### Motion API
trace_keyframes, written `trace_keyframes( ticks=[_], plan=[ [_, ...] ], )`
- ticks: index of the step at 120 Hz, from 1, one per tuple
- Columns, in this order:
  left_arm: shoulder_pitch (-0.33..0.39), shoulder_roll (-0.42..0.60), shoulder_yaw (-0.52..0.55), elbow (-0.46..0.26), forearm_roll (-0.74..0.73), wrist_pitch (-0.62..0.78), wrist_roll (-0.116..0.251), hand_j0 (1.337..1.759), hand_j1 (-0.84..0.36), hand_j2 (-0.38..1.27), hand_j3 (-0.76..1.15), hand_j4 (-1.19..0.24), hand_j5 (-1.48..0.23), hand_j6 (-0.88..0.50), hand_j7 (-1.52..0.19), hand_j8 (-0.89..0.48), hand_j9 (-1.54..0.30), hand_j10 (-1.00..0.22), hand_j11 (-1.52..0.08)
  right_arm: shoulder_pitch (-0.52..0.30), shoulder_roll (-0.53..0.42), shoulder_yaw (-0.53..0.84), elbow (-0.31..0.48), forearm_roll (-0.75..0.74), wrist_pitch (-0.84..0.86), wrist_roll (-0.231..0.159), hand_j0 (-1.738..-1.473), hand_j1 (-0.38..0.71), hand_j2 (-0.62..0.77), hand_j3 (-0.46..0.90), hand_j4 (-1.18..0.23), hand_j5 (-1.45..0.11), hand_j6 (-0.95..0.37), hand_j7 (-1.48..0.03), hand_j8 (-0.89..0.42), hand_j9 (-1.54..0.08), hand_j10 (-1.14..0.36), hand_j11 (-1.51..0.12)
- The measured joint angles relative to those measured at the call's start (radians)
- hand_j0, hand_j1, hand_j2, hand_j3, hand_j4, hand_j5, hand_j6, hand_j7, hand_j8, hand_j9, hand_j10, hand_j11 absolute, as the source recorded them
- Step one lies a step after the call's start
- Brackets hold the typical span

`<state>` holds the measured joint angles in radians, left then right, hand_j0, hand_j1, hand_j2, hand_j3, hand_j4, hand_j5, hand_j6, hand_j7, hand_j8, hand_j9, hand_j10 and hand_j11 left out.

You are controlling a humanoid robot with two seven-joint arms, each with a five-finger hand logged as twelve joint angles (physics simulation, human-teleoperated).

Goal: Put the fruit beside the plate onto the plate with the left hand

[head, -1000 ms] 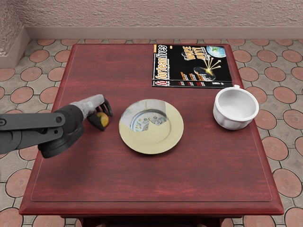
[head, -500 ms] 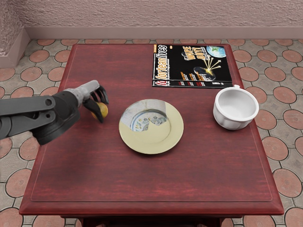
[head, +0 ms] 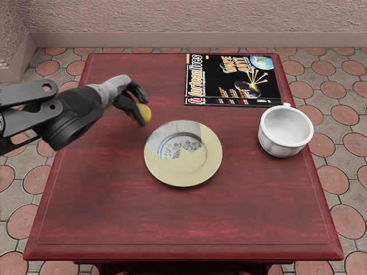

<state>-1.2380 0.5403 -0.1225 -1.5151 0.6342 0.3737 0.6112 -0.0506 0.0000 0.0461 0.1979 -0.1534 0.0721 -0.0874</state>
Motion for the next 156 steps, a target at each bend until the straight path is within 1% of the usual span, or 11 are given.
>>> trace_keyframes(
  ticks=[40, 44, 52, 62, 74, 85, 98, 112, 119, 130, 156],
  plan=[
    [0.014, -0.149, -0.008, -0.003, -0.013, -0.025, 0.000, 1.646, -0.59, 1.20, 0.00, -0.77, -1.14, -0.45, -1.11, -0.44, -1.09, -0.79, -1.09, 0.000, 0.000, 0.000, 0.000, 0.000, 0.000, 0.000, -1.658, -0.33, 0.00, 0.00, -0.02, -0.02, -0.02, -0.02, -0.02, -0.02, -0.02, -0.02],
    [0.012, -0.149, -0.004, -0.003, -0.011, -0.025, 0.000, 1.647, -0.53, 1.07, 0.00, -0.72, -1.06, -0.44, -1.03, -0.44, -1.01, -0.74, -1.01, 0.000, 0.000, 0.000, 0.000, 0.000, 0.000, 0.000, -1.658, -0.33, 0.00, 0.00, -0.02, -0.02, -0.02, -0.02, -0.02, -0.02, -0.02, -0.02],
    [0.008, -0.146, 0.014, -0.002, -0.007, -0.048, 0.000, 1.650, -0.32, 0.77, 0.00, -0.55, -0.80, -0.35, -0.78, -0.34, -0.77, -0.56, -0.77, 0.000, 0.000, 0.000, 0.000, 0.000, 0.000, 0.000, -1.658, -0.33, 0.00, 0.00, -0.02, -0.02, -0.02, -0.02, -0.02, -0.02, -0.02, -0.02],
    [0.009, -0.137, 0.017, -0.003, -0.005, -0.123, 0.000, 1.653, -0.11, 0.52, 0.00, -0.37, -0.54, -0.24, -0.53, -0.24, -0.52, -0.38, -0.52, 0.000, 0.000, 0.000, 0.000, 0.000, 0.000, 0.000, -1.658, -0.33, 0.00, 0.00, -0.02, -0.02, -0.02, -0.02, -0.02, -0.02, -0.02, -0.02],
    [0.024, -0.044, -0.071, -0.002, -0.055, -0.380, 0.000, 1.655, 0.06, 0.32, 0.00, -0.23, -0.34, -0.15, -0.33, -0.15, -0.33, -0.24, -0.33, 0.000, 0.000, 0.000, 0.000, 0.000, 0.000, 0.000, -1.658, -0.33, 0.00, 0.00, -0.02, -0.02, -0.02, -0.02, -0.02, -0.02, -0.02, -0.02],
    [0.140, 0.061, -0.231, -0.001, -0.169, -0.668, 0.000, 1.656, 0.16, 0.21, 0.00, -0.16, -0.23, -0.11, -0.22, -0.11, -0.22, -0.16, -0.22, 0.000, 0.000, 0.000, 0.000, 0.000, 0.000, 0.000, -1.658, -0.33, 0.00, 0.00, -0.02, -0.02, -0.02, -0.02, -0.02, -0.02, -0.02, -0.02],
    [0.183, 0.204, -0.416, 0.004, -0.361, -0.873, 0.000, 1.657, 0.23, 0.12, 0.00, -0.10, -0.15, -0.07, -0.14, -0.07, -0.14, -0.10, -0.14, 0.000, 0.000, 0.000, 0.000, 0.000, 0.000, 0.000, -1.658, -0.33, 0.00, 0.00, -0.02, -0.02, -0.02, -0.02, -0.02, -0.02, -0.02, -0.02],
    [0.222, 0.256, -0.521, 0.050, -0.590, -0.948, 0.000, 1.657, 0.27, 0.07, 0.00, -0.07, -0.09, -0.05, -0.09, -0.05, -0.09, -0.07, -0.09, 0.000, 0.000, 0.000, 0.000, 0.000, 0.000, 0.000, -1.658, -0.33, 0.00, 0.00, -0.02, -0.02, -0.02, -0.02, -0.02, -0.02, -0.02, -0.02],
    [0.278, 0.289, -0.542, 0.067, -0.665, -0.964, 0.000, 1.658, 0.29, 0.05, 0.00, -0.05, -0.07, -0.04, -0.07, -0.04, -0.07, -0.05, -0.07, 0.000, 0.000, 0.000, 0.000, 0.000, 0.000, 0.000, -1.658, -0.33, 0.00, 0.00, -0.02, -0.02, -0.02, -0.02, -0.02, -0.02, -0.02, -0.02],
    [0.383, 0.401, -0.557, 0.081, -0.734, -0.976, 0.000, 1.658, 0.31, 0.03, 0.00, -0.03, -0.05, -0.02, -0.05, -0.02, -0.05, -0.03, -0.05, 0.000, 0.000, 0.000, 0.000, 0.000, 0.000, 0.000, -1.658, -0.33, 0.00, 0.00, -0.02, -0.02, -0.02, -0.02, -0.02, -0.02, -0.02, -0.02],
    [0.439, 0.502, -0.560, 0.162, -0.847, -0.984, 0.000, 1.658, 0.34, 0.01, 0.00, -0.01, -0.02, -0.01, -0.02, -0.01, -0.02, -0.01, -0.02, 0.000, 0.000, 0.000, 0.000, 0.000, 0.000, 0.000, -1.658, -0.33, 0.00, 0.00, -0.02, -0.02, -0.02, -0.02, -0.02, -0.02, -0.02, -0.02]
  ],
)
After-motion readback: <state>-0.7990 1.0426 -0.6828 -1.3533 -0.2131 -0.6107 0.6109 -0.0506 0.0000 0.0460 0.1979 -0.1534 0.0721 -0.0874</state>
